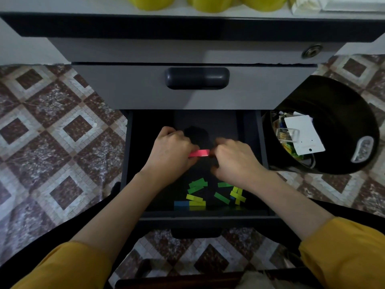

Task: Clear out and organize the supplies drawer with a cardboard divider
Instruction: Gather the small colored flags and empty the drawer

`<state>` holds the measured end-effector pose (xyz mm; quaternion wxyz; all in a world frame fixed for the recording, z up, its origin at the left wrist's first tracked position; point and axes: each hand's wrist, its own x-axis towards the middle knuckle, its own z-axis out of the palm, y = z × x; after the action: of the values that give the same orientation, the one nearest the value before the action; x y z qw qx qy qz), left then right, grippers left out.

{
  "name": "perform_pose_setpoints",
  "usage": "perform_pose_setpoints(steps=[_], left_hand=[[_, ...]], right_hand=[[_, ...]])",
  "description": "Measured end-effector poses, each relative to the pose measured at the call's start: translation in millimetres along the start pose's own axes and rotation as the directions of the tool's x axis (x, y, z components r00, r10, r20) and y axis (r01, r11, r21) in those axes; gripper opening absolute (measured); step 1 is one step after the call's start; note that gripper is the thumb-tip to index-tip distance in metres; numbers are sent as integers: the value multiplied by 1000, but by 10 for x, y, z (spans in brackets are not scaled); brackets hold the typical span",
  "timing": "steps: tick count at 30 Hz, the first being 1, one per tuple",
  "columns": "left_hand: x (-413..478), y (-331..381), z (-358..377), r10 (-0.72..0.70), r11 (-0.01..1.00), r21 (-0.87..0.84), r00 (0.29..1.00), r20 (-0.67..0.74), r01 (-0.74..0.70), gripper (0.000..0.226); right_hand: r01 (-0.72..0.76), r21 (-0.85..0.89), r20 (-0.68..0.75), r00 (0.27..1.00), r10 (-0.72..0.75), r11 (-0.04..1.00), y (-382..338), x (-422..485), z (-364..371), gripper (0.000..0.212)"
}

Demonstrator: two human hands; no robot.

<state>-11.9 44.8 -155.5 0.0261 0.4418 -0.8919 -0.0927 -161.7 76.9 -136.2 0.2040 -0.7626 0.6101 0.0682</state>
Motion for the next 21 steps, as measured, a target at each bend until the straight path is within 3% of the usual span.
perform_pose_setpoints(steps=[6,12,17,21], left_hand=[[2,-32,-3,19,1000,11,1000,-4,-19,8],[8,-31,1,-10,997,-77,999,-39,7,21],[29,-23,-44,-55,998,-29,993,105,58,28],[57,3,-141,-61,997,-37,992,110,65,25]], right_hand=[[-20,62,-96,995,26,998,54,27,-31,29],[74,208,-222,975,-27,975,46,36,41,29],[156,289,-267,961,-77,945,80,43,104,24],[231,317,-373,922,-103,920,90,-2,86,24]])
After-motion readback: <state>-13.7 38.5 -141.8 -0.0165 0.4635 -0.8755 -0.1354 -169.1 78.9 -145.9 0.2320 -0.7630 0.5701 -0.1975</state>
